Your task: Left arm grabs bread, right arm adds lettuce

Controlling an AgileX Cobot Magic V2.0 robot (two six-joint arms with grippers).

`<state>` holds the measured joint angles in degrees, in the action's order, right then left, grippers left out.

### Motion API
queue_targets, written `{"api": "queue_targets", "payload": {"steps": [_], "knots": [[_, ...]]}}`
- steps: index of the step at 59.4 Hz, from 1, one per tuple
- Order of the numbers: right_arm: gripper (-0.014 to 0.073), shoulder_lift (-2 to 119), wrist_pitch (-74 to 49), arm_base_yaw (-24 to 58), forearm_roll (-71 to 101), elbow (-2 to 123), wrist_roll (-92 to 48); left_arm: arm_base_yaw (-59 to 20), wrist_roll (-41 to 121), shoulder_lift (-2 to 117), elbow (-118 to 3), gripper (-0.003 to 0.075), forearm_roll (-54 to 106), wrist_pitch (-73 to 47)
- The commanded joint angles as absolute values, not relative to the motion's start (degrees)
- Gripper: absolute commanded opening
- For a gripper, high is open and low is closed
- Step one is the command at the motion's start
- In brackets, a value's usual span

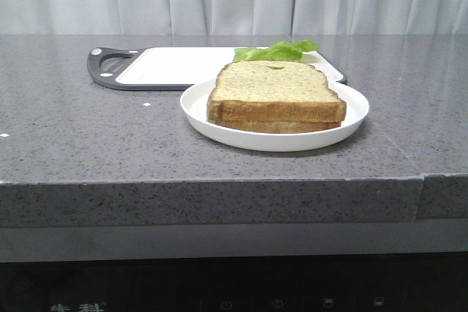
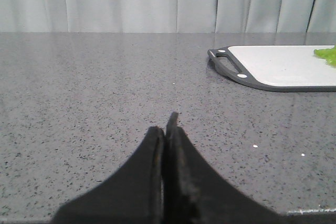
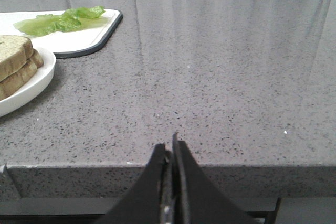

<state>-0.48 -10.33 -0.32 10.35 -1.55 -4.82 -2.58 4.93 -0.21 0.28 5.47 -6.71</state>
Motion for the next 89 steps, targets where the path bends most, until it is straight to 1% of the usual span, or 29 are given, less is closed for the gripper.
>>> {"api": "queue_targets", "payload": {"steps": [1,68,76,80,83,89], "knots": [[-0.0060,-1.77,-5.66,-0.58,9.72,-1.40,-4.81,-2.40,4.40,-1.31,0.56,-0.0021,5.94,-1.99],[-0.0060,-1.77,-5.59,-0.58,9.72,-1.40,-4.81,-2.40,4.40,-1.31,0.56,-0.0021,5.94,-1.99],[-0.0060,-1.77,-3.85,-0.58,9.72,-1.30,-4.81,-2.40,4.40,-1.31,0.43,-0.0021,5.94,1.16],[-0.0060,-1.77,-2.89,-0.58,9.72,-0.48,-4.81,-2.40,4.40,-1.21,-1.00,-0.0021,5.94,2.62],[-0.0060,-1.77,-4.05,-0.58,9.72,1.43,-4.81,-2.40,4.40,-0.91,-3.34,-0.0021,5.94,1.51],[-0.0060,-0.78,-9.03,-0.58,9.59,8.05,-4.86,-2.40,4.40,2.37,-10.25,-0.0021,5.94,-5.93]]}}
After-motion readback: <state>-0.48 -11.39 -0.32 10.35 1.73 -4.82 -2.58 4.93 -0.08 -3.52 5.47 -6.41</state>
